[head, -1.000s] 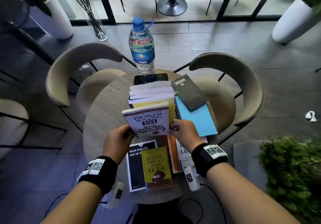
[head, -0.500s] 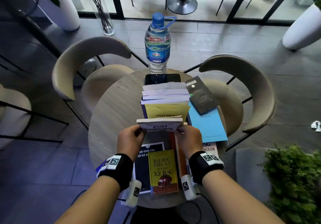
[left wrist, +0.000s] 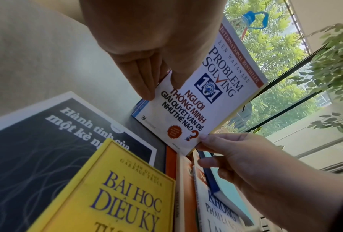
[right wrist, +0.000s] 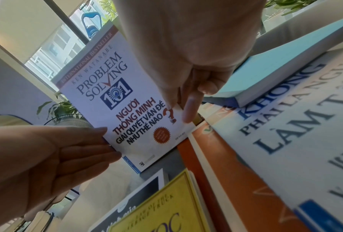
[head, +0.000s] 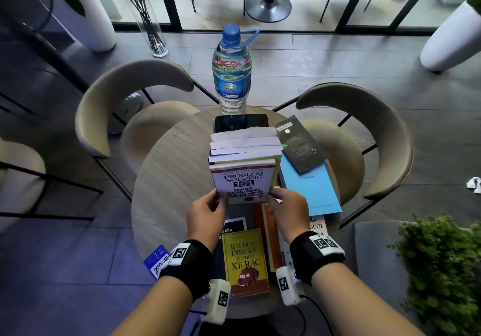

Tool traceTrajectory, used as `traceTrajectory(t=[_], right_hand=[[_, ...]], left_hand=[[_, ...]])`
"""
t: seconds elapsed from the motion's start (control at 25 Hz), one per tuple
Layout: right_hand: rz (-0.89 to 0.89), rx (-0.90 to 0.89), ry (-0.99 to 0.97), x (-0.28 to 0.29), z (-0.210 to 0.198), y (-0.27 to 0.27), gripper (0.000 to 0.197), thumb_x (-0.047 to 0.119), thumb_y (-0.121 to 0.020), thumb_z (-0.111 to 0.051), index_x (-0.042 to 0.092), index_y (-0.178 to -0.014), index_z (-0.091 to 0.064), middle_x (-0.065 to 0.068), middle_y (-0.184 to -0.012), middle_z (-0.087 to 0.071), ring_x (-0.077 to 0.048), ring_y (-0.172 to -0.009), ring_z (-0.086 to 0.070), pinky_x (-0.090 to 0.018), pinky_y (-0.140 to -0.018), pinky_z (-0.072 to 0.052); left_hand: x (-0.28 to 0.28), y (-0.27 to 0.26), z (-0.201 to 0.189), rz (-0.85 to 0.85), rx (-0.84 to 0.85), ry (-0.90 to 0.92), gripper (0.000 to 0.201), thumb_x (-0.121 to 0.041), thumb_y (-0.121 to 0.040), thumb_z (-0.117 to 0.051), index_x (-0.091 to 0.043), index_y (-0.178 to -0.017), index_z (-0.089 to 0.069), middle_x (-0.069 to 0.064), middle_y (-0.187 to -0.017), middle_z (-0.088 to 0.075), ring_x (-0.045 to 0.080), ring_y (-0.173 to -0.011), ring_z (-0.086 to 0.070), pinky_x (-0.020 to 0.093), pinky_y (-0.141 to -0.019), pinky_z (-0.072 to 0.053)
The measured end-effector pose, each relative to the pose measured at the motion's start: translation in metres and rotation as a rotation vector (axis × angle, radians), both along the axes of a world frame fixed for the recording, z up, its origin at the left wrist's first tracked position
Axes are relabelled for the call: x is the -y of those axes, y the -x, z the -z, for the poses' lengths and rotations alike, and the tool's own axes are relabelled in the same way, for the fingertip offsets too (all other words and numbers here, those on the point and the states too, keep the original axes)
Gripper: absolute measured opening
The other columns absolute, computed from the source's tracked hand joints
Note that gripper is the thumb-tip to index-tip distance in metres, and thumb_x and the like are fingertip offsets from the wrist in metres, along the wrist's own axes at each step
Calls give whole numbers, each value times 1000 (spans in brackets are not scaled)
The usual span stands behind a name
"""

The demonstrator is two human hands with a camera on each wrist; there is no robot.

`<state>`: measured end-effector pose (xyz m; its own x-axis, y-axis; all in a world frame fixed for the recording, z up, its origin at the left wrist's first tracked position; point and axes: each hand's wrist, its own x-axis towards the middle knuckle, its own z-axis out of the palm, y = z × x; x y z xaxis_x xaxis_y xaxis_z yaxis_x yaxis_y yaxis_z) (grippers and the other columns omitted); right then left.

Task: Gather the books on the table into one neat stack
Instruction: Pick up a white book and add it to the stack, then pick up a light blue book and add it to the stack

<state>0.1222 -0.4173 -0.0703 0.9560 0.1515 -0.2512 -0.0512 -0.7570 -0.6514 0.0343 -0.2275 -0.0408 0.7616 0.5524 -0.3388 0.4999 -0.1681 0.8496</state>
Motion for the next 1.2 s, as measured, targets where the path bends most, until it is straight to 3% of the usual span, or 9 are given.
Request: traceTrajectory(t=[0.24, 0.4, 0.52, 0.68, 0.76, 0.84, 0.96, 1.08, 1.2], right_hand=[[-21, -40, -83, 9, 9, -1, 15, 29, -94, -70, 25, -103, -80, 7, -91, -80, -20, -73, -74, -36, -74, -61], [-21, -54, -120, 17, 0, -1, 18, 20, -95, -67, 26, -106, -81, 5, -84, -79, -17, -72, -73, -31, -75, -60], [69, -111, -163, 33, -6, -2, 22, 18, -97, -68, 19, -115, -79, 2, -96, -80, -10, -67, -75, -31, -75, -63], [79, -153, -151, 53, -13, -7, 22, 27, -94, -71, 19, -112, -80, 5, -100, -80, -11, -74, -76, -38, -78, -65], [35, -207, -129, 58, -24, -13, 19, 27, -92, -72, 18, -105, -82, 4, -92, -80, -15, -80, -76, -39, -82, -64], [-54, -290, -83, 56, -38, -19, 15, 26, -92, -72, 17, -99, -82, 1, -86, -80, -18, -78, -76, -40, -82, -64], [-146, -363, 34, 60, -70, -18, 16, 28, -93, -71, 15, -95, -80, -2, -85, -79, -20, -77, -76, -39, -82, -64], [-162, -384, 159, 70, -100, -10, 18, 27, -92, -71, 12, -94, -81, -7, -88, -80, -24, -80, -77, -39, -83, -64], [-140, -375, 254, 79, -120, -7, 20, 25, -91, -72, 9, -96, -82, -10, -96, -80, -28, -88, -76, -32, -81, -60]], left_hand=[[7, -1, 4, -16, 5, 41, 35, -37, -94, -69, -33, -129, -69, -23, -107, -75, -6, -105, -69, 25, -90, -56], [12, 4, 3, -47, 14, 82, 39, -32, -95, -69, -25, -133, -67, -32, -100, -71, -12, -104, -65, 24, -94, -54], [14, 8, -1, -56, -34, 59, 41, -36, -95, -68, -18, -132, -67, -15, -116, -74, 0, -109, -68, 31, -98, -56], [23, 13, -17, -4, -170, 2, 20, -34, -97, -65, -21, -109, -76, -12, -86, -69, 6, -83, -65, 27, -83, -50], [27, 12, -22, 112, -274, -31, 18, -32, -96, -65, -20, -93, -78, -4, -77, -66, 18, -78, -64, 31, -77, -51], [31, 8, -23, 254, -319, -3, 24, -29, -97, -65, -9, -98, -78, 4, -76, -70, 18, -71, -62, 27, -67, -49], [42, -3, -37, 415, -310, 58, 26, -22, -100, -63, -3, -112, -75, -1, -79, -70, 6, -65, -59, 22, -58, -47], [49, -9, -57, 393, -307, 169, 14, -13, -101, -59, -6, -106, -70, 8, -86, -67, 14, -67, -59, 18, -53, -46], [56, -13, -63, 367, -327, 288, 20, -16, -102, -58, 0, -104, -69, 10, -81, -64, 23, -71, -58, 27, -56, -42]])
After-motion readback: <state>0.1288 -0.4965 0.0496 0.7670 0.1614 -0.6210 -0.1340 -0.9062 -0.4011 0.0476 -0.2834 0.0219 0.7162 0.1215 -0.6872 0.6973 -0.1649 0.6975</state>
